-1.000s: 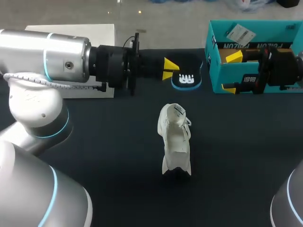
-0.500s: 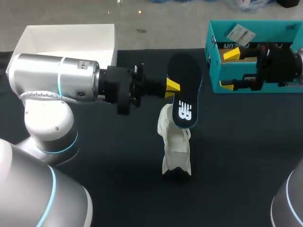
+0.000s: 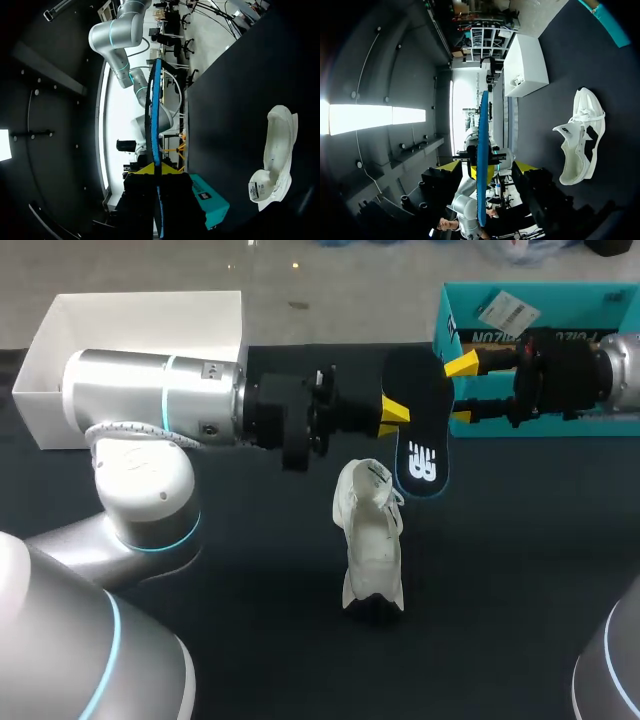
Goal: Take the shoe out of the shoebox, open the shoe tongue, remove and reinsert the insole, then place the shoe into the shoebox
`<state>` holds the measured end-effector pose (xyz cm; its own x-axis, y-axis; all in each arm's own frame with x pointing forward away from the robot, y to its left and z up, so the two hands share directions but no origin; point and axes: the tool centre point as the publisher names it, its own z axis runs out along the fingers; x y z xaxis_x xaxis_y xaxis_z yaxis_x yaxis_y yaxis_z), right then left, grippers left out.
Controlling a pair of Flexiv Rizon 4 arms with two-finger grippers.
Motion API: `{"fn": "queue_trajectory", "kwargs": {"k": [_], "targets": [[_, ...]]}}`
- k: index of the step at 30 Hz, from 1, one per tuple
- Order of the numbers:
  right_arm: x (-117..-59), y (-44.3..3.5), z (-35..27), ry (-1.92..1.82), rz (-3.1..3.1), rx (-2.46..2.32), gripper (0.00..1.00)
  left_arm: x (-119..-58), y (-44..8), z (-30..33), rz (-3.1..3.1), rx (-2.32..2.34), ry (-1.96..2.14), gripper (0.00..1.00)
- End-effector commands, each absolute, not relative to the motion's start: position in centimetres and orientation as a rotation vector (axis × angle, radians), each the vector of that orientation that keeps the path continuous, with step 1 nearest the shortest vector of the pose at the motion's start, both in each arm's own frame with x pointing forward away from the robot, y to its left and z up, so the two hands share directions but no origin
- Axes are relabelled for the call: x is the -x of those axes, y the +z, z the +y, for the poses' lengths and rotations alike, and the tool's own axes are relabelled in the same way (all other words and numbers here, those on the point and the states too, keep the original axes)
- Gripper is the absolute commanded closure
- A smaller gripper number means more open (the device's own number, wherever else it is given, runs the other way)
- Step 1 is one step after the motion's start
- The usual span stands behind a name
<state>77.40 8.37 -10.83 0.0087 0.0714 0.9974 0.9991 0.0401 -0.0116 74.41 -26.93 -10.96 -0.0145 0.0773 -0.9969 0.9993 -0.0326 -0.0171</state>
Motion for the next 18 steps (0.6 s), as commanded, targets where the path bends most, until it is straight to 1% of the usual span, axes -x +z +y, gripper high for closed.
{"fn": "queue_trajectory", "kwargs": {"k": [1, 2, 3, 4, 5, 8, 9, 10, 18], "targets": [[-77.4, -11.2, 8.7, -1.135, -1.262, 1.248, 0.64, -75.1, -11.0, -29.2, 1.266, -1.263, -1.199, 1.00], [-77.4, -11.3, 8.7, -1.132, -1.259, 1.251, 0.68, -75.2, -10.9, -29.3, 1.266, -1.263, -1.198, 1.00], [-77.4, -11.5, 8.7, -1.130, -1.254, 1.257, 0.78, -75.2, -10.9, -29.4, 1.263, -1.259, -1.199, 1.00], [-77.4, -11.6, 8.6, -1.129, -1.251, 1.263, 0.98, -75.3, -10.9, -29.5, 1.268, -1.251, -1.197, 1.00], [-77.4, -11.7, 8.6, -1.132, -1.246, 1.269, 1.00, -75.3, -10.9, -29.5, 1.277, -1.242, -1.197, 1.00], [-77.4, -11.9, 8.3, -1.149, -1.229, 1.291, 1.00, -75.2, -10.5, -29.4, 1.294, -1.222, -1.198, 1.00], [-77.5, -12.0, 8.2, -1.151, -1.227, 1.292, 1.00, -75.0, -10.4, -29.2, 1.309, -1.220, -1.192, 0.57], [-77.5, -12.0, 8.1, -1.152, -1.226, 1.294, 1.00, -74.9, -10.4, -28.8, 1.316, -1.231, -1.188, 0.00], [-77.5, -13.1, 8.0, -1.141, -1.239, 1.310, 1.00, -75.1, -9.6, -24.2, 1.503, -1.354, -1.158, 0.00]]}}
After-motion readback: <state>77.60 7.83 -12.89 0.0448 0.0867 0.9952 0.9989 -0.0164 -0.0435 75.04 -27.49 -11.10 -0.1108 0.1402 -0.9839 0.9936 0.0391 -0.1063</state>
